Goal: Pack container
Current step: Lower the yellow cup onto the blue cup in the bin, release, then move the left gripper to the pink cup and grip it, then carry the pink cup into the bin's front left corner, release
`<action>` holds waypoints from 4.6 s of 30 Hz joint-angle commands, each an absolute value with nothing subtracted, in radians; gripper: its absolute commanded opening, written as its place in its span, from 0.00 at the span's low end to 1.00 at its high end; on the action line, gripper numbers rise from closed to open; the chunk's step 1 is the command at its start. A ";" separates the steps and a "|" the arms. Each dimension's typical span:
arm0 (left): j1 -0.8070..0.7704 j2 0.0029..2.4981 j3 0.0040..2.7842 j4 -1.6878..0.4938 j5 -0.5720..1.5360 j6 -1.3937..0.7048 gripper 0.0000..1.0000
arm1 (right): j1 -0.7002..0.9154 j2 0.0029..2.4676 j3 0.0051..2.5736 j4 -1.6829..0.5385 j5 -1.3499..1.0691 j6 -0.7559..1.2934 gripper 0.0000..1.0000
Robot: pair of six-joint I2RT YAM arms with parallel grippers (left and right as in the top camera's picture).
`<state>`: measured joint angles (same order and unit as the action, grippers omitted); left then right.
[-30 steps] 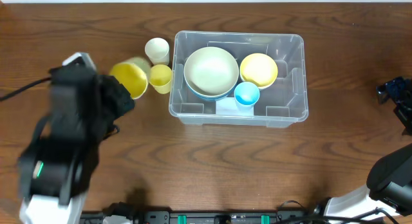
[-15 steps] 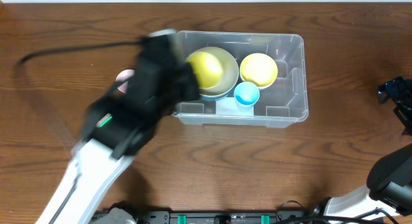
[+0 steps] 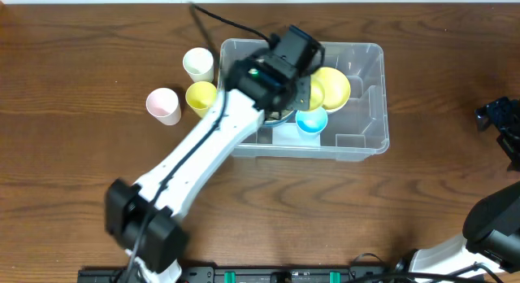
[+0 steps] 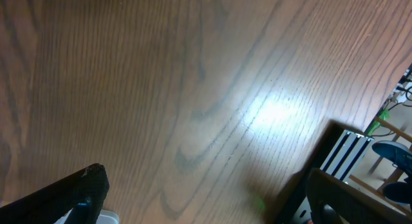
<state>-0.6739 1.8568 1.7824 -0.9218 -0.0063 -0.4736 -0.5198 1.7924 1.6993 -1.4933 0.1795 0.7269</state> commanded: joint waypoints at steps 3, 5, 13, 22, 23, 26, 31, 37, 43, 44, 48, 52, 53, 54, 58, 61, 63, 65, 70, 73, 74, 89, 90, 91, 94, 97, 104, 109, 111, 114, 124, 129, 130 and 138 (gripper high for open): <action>-0.672 1.929 1.803 -0.941 -0.015 -0.461 0.06 | -0.524 1.794 1.696 -1.492 0.191 0.740 0.99; -0.672 1.945 1.803 -0.949 -0.015 -0.461 0.06 | -0.524 1.794 1.696 -1.492 0.191 0.740 0.99; -0.672 1.957 1.803 -0.976 -0.014 -0.461 0.06 | -0.524 1.794 1.696 -1.492 0.190 0.740 0.99; -0.692 1.957 1.803 -0.984 -0.008 -0.454 0.05 | -0.524 1.794 1.696 -1.492 0.191 0.740 0.99; -0.694 1.957 1.803 -0.982 -0.007 -0.445 0.06 | -0.524 1.794 1.696 -1.492 0.190 0.740 0.99; -0.698 1.957 1.803 -0.979 -0.008 -0.441 0.06 | -0.524 1.794 1.696 -1.492 0.190 0.740 0.99; -0.698 1.957 1.803 -0.979 -0.008 -0.441 0.17 | -0.524 1.794 1.696 -1.492 0.190 0.740 0.99; -0.691 1.956 1.803 -0.973 -0.012 -0.432 0.73 | -0.524 1.794 1.696 -1.492 0.190 0.740 0.99; -0.621 1.921 1.848 -0.997 -0.035 -0.420 0.98 | -0.524 1.794 1.696 -1.492 0.191 0.740 0.99; -0.602 1.906 1.855 -1.006 -0.048 -0.424 0.98 | -0.524 1.794 1.696 -1.492 0.190 0.740 0.99; -0.476 1.812 1.861 -1.064 -0.115 -0.516 0.98 | -0.524 1.794 1.696 -1.492 0.191 0.740 0.99; -0.301 1.748 1.861 -1.147 -0.124 -0.588 0.98 | -0.524 1.794 1.696 -1.492 0.190 0.740 0.99; -0.260 1.743 1.861 -1.165 -0.124 -0.599 0.98 | -0.524 1.794 1.696 -1.492 0.191 0.740 0.99; -0.214 1.743 1.861 -1.185 -0.122 -0.609 0.98 | -0.524 1.794 1.696 -1.492 0.190 0.740 0.99; -0.070 1.768 1.834 -1.242 -0.091 -0.607 0.98 | -0.524 1.794 1.696 -1.492 0.190 0.740 0.99; -0.004 1.799 1.803 -1.256 -0.089 -0.607 0.98 | -0.524 1.794 1.696 -1.492 0.190 0.740 0.99; 0.031 1.820 1.781 -1.255 -0.089 -0.607 0.98 | -0.524 1.794 1.696 -1.492 0.190 0.740 0.99; 0.056 1.837 1.768 -1.258 -0.085 -0.607 0.98 | -0.524 1.794 1.696 -1.492 0.191 0.740 0.99; 0.110 1.883 1.729 -1.251 -0.052 -0.607 0.98 | -0.524 1.794 1.696 -1.492 0.191 0.740 0.99; 0.135 1.908 1.697 -1.226 -0.052 -0.595 0.98 | -0.524 1.794 1.696 -1.492 0.191 0.740 0.99; 0.140 1.917 1.690 -1.217 -0.051 -0.584 0.98 | -0.524 1.794 1.696 -1.492 0.191 0.740 0.99; 0.146 2.025 1.684 -1.144 -0.003 -0.432 0.98 | -0.524 1.794 1.696 -1.492 0.191 0.740 0.99; 0.145 2.035 1.682 -1.144 -0.003 -0.429 0.98 | -0.524 1.794 1.696 -1.492 0.190 0.740 0.99; 0.146 2.047 1.677 -1.143 -0.003 -0.430 0.98 | -0.524 1.794 1.696 -1.492 0.190 0.740 0.99; 0.146 2.082 1.669 -1.142 -0.002 -0.430 0.98 | -0.524 1.794 1.696 -1.492 0.190 0.740 0.99; 0.146 2.105 1.668 -1.142 -0.002 -0.430 0.98 | -0.524 1.794 1.696 -1.492 0.190 0.740 0.99; 0.146 2.108 1.668 -1.142 -0.002 -0.430 0.33 | -0.524 1.794 1.696 -1.492 0.190 0.740 0.99; 0.148 2.107 1.668 -1.143 0.002 -0.430 0.06 | -0.524 1.794 1.696 -1.492 0.191 0.740 0.99; 0.153 2.098 1.668 -1.146 0.002 -0.429 0.06 | -0.524 1.794 1.696 -1.492 0.191 0.740 0.99; 0.168 2.067 1.681 -1.163 0.002 -0.429 0.06 | -0.524 1.794 1.696 -1.492 0.191 0.740 0.99; 0.181 1.662 1.739 -1.160 0.215 -0.429 0.06 | -0.524 1.794 1.696 -1.492 0.190 0.740 0.99; 0.059 1.393 1.739 -1.121 0.250 -0.383 0.06 | -0.524 1.794 1.696 -1.492 0.190 0.740 0.99; 0.009 1.346 1.739 -1.116 0.247 -0.377 0.06 | -0.524 1.794 1.696 -1.492 0.191 0.740 0.99; -0.345 1.282 1.739 -1.123 0.190 -0.374 0.06 | -0.524 1.794 1.696 -1.492 0.190 0.740 0.99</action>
<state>-0.2573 1.2201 1.7489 -1.1194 0.2077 -0.3935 -0.5198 1.7924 1.6993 -1.4933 0.1795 0.7273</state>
